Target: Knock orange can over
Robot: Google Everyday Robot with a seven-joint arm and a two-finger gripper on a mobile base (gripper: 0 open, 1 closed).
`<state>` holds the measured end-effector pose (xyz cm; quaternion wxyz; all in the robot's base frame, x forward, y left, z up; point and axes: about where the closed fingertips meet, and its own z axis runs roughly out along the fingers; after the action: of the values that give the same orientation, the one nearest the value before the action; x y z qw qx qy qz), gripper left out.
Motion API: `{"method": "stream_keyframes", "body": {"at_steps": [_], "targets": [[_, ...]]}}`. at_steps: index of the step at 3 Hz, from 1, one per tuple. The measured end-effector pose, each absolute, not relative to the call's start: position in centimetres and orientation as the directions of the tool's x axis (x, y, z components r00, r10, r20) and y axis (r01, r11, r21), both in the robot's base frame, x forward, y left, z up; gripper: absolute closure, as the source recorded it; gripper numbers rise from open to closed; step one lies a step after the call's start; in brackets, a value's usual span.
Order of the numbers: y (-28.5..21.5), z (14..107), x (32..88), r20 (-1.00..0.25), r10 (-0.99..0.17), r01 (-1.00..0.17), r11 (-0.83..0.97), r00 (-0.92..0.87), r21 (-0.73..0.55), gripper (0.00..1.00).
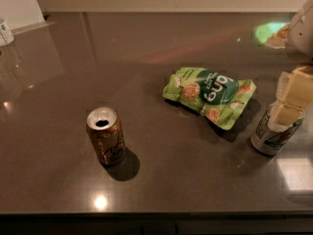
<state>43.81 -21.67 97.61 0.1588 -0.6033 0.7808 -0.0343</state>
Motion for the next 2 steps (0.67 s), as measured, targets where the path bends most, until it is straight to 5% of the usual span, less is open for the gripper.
{"method": "stream_keyframes", "body": {"at_steps": [2], "targets": [[-19.9, 97.4, 44.2, -0.244, -0.948, -0.930, 0.266, -0.204, -0.253, 0.00]]}}
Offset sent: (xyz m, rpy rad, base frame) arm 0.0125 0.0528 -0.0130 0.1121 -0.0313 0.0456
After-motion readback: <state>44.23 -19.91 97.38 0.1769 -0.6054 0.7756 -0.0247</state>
